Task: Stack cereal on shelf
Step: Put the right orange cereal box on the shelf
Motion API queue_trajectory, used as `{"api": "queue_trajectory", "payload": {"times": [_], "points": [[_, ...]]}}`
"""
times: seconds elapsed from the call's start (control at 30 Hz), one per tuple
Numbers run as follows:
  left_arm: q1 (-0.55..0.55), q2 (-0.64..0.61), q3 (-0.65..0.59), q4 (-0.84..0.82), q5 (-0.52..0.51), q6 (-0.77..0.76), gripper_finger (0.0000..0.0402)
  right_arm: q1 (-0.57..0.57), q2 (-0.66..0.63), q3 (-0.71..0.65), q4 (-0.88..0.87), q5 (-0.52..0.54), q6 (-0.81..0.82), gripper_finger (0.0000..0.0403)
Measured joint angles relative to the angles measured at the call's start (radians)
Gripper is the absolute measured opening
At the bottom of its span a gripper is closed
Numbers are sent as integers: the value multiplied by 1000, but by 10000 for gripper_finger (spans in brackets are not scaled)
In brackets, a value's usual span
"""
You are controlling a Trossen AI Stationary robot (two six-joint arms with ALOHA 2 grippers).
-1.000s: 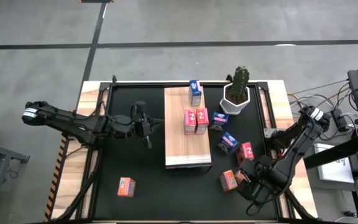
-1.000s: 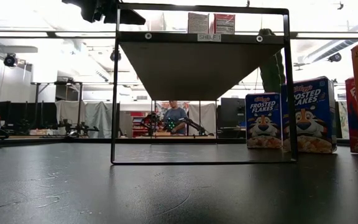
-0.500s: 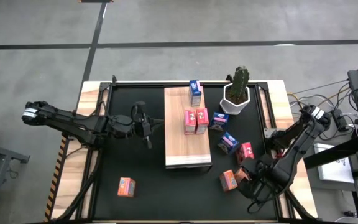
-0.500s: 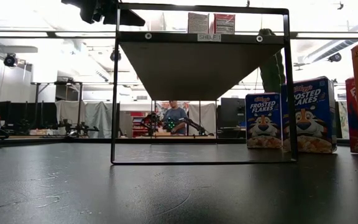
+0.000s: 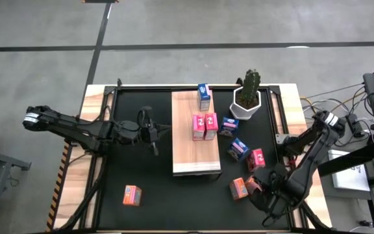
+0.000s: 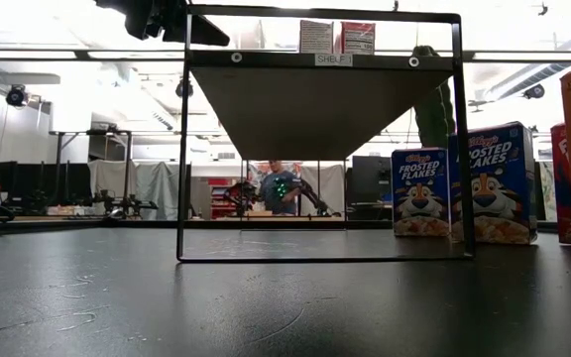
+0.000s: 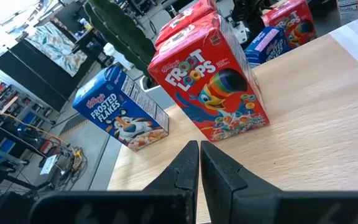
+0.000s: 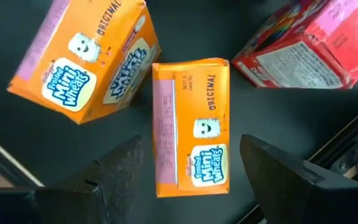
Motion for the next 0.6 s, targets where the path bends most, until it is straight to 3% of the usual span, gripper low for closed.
{"api": "queue_trajectory", "payload": {"times": [0.33, 0.6], "points": [[0, 0, 0, 1, 0, 0, 0, 0, 51, -18, -3, 26, -1, 253], [0, 0, 0, 1, 0, 0, 0, 0, 64, -18, 0, 21, 0, 211]]}}
